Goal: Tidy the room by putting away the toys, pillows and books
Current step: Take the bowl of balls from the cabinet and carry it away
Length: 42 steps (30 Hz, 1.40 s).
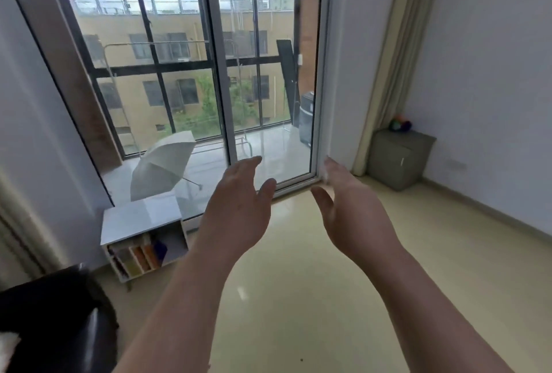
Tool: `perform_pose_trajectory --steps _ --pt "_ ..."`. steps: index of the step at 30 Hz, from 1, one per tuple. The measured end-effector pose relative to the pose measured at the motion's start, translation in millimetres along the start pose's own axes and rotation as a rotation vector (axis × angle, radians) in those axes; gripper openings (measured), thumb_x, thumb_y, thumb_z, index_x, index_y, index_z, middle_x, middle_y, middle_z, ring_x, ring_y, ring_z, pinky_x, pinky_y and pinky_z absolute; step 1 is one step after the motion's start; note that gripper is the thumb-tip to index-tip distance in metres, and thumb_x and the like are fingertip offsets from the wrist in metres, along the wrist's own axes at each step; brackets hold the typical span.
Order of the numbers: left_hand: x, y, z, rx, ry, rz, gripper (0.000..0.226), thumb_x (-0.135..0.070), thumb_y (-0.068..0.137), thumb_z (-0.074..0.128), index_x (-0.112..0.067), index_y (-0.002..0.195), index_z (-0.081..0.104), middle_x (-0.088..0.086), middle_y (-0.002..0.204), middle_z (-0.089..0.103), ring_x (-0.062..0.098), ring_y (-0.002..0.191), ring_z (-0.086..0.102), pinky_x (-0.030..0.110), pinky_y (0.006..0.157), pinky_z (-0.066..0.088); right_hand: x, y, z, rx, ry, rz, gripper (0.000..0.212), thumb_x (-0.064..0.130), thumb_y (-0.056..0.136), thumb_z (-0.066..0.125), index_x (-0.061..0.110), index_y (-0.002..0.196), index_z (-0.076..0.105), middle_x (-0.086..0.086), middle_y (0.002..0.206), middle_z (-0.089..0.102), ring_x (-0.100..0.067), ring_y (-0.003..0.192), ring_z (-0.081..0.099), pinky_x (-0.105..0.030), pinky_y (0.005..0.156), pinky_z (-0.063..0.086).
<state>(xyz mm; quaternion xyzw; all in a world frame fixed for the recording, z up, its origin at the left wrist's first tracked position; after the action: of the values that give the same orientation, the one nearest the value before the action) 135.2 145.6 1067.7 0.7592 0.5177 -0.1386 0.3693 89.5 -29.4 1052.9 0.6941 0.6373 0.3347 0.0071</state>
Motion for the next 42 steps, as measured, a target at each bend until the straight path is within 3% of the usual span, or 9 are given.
perform_pose_trajectory --steps 3,6,15,20,25,29,34,39,42 --pt "-34 29 59 0.042 -0.036 0.017 0.049 -0.036 0.104 0.052 -0.027 0.151 0.043 -0.006 0.154 0.043 0.011 0.125 0.051 0.013 0.092 0.025 -65 24 -16 0.004 -0.032 0.069 0.062 0.038 0.107 0.045 0.023 0.162 0.021 0.004 0.164 0.031 -0.016 0.150 0.032 -0.029 0.112 0.037" --pt "-60 61 111 0.093 -0.038 0.050 0.049 -0.038 0.105 0.050 -0.027 0.152 0.042 -0.007 0.153 0.043 0.013 0.133 0.047 0.016 0.096 0.027 -123 50 -30 -0.001 -0.044 0.116 0.062 0.037 0.107 0.045 0.022 0.162 0.021 0.003 0.165 0.030 -0.015 0.151 0.029 -0.030 0.115 0.033" --pt "-90 186 253 0.170 -0.084 0.108 0.048 -0.041 0.104 0.049 -0.028 0.150 0.042 -0.010 0.152 0.042 0.012 0.135 0.045 0.020 0.098 0.031 -267 149 -25 -0.029 -0.080 0.203 0.061 0.037 0.107 0.044 0.026 0.161 0.020 0.004 0.163 0.035 -0.016 0.150 0.033 -0.033 0.113 0.039" --pt "-96 285 338 0.204 -0.138 0.144 0.049 -0.040 0.105 0.049 -0.025 0.151 0.043 -0.006 0.153 0.042 0.016 0.137 0.045 0.023 0.102 0.034 -342 237 -9 -0.047 -0.131 0.206 0.061 0.039 0.107 0.042 0.026 0.162 0.018 0.005 0.163 0.033 -0.012 0.151 0.029 -0.030 0.113 0.037" --pt "-125 408 417 0.278 -0.151 0.179 0.049 -0.039 0.105 0.048 -0.023 0.151 0.042 -0.006 0.154 0.042 0.020 0.131 0.052 0.039 0.108 0.043 -415 346 -8 -0.052 -0.182 0.219 0.061 0.043 0.107 0.037 0.031 0.162 0.015 0.008 0.163 0.032 -0.009 0.150 0.030 -0.027 0.109 0.040" --pt "-156 487 484 0.336 -0.152 0.231 0.049 -0.041 0.105 0.047 -0.021 0.151 0.043 -0.003 0.152 0.043 0.021 0.122 0.058 0.034 0.105 0.044 -481 417 -12 -0.087 -0.181 0.284 0.060 0.046 0.107 0.034 0.032 0.162 0.015 0.009 0.164 0.031 -0.009 0.150 0.029 -0.027 0.107 0.039" --pt "-181 585 583 0.364 -0.145 0.244 0.051 -0.044 0.104 0.048 -0.025 0.151 0.042 -0.006 0.153 0.043 0.020 0.119 0.058 0.038 0.105 0.045 -588 507 3 -0.125 -0.170 0.332 0.061 0.051 0.106 0.032 0.033 0.162 0.014 0.009 0.164 0.031 -0.008 0.149 0.032 -0.029 0.109 0.039" --pt "-206 684 696 0.375 -0.087 0.268 0.052 -0.045 0.104 0.047 -0.024 0.152 0.041 -0.004 0.155 0.042 0.017 0.130 0.053 0.039 0.106 0.046 -707 602 16 -0.159 -0.121 0.336 0.060 0.049 0.107 0.033 0.033 0.162 0.016 0.008 0.162 0.034 -0.009 0.149 0.032 -0.031 0.111 0.039" --pt "-230 756 752 0.381 -0.066 0.261 0.052 -0.047 0.104 0.047 -0.027 0.151 0.041 -0.004 0.155 0.044 0.016 0.121 0.059 0.040 0.102 0.052 -774 672 11 -0.159 -0.117 0.345 0.061 0.051 0.106 0.031 0.033 0.162 0.015 0.009 0.164 0.032 -0.009 0.149 0.031 -0.030 0.107 0.042"
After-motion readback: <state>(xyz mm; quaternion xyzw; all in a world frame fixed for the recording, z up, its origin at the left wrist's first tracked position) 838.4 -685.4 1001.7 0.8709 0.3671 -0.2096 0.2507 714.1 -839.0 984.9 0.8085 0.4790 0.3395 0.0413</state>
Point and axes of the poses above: each hand's wrist, its own y-axis towards the middle knuckle, its own z-axis out of the palm, x = y × z, the point moved 3 cm from there along y, towards the middle knuckle
